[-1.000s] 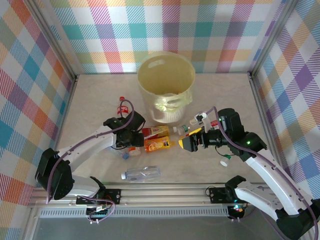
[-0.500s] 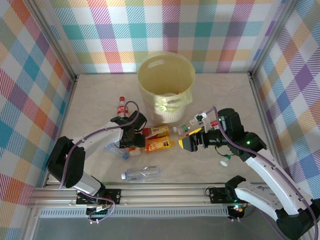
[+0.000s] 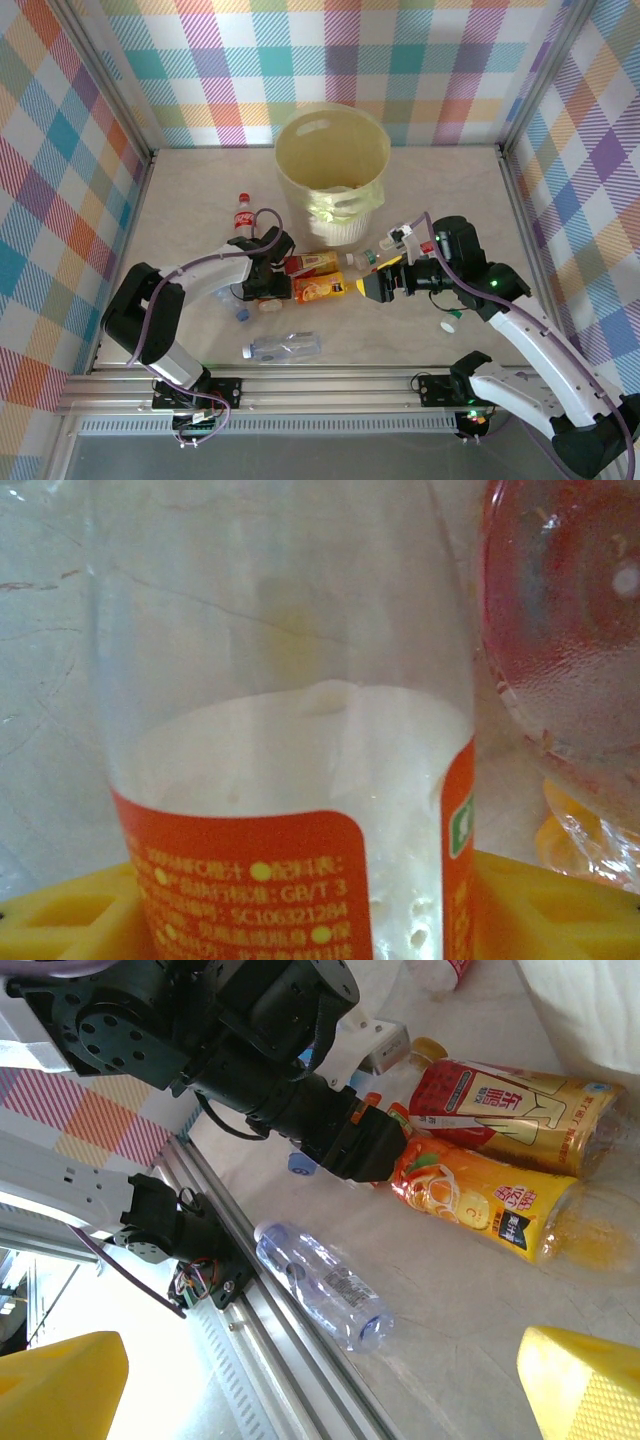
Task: Put the plastic bottles in the bin
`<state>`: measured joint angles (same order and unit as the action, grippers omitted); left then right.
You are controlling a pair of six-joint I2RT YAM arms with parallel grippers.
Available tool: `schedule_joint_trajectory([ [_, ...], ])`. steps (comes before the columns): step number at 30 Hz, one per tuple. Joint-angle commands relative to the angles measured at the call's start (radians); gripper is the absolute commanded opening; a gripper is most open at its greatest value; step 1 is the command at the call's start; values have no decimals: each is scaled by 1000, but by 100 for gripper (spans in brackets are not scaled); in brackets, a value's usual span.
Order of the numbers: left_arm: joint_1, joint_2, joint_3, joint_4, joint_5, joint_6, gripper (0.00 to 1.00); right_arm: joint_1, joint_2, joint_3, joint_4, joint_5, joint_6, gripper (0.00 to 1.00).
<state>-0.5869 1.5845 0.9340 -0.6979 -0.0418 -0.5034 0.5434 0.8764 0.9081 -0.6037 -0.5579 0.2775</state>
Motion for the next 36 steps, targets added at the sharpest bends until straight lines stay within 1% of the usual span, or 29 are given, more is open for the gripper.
schedule_joint_trajectory([
  [1, 16, -2, -16, 12, 9, 6, 63, 4, 3, -14, 30, 1, 9, 100],
  [5, 21, -27, -17, 13, 16, 1, 57, 4, 7, -18, 36, 3, 11, 100],
  [8, 24, -61, -17, 9, 23, -6, 55, 4, 5, -18, 39, 4, 11, 100],
  [15, 42, -188, -10, -39, 34, -19, 54, 4, -24, -18, 57, 6, 10, 100],
  [23, 80, -369, 22, -117, 36, -41, 53, 4, -113, -25, 117, 6, 25, 100],
  [26, 97, -421, 77, -142, 36, -24, 53, 4, -148, -25, 143, -6, 26, 100],
  [30, 104, -444, 189, -185, 11, 13, 53, 4, -200, -28, 192, -19, 26, 100],
  [36, 113, -399, 388, -218, 6, 61, 53, 4, -262, -1, 260, 17, 27, 100],
])
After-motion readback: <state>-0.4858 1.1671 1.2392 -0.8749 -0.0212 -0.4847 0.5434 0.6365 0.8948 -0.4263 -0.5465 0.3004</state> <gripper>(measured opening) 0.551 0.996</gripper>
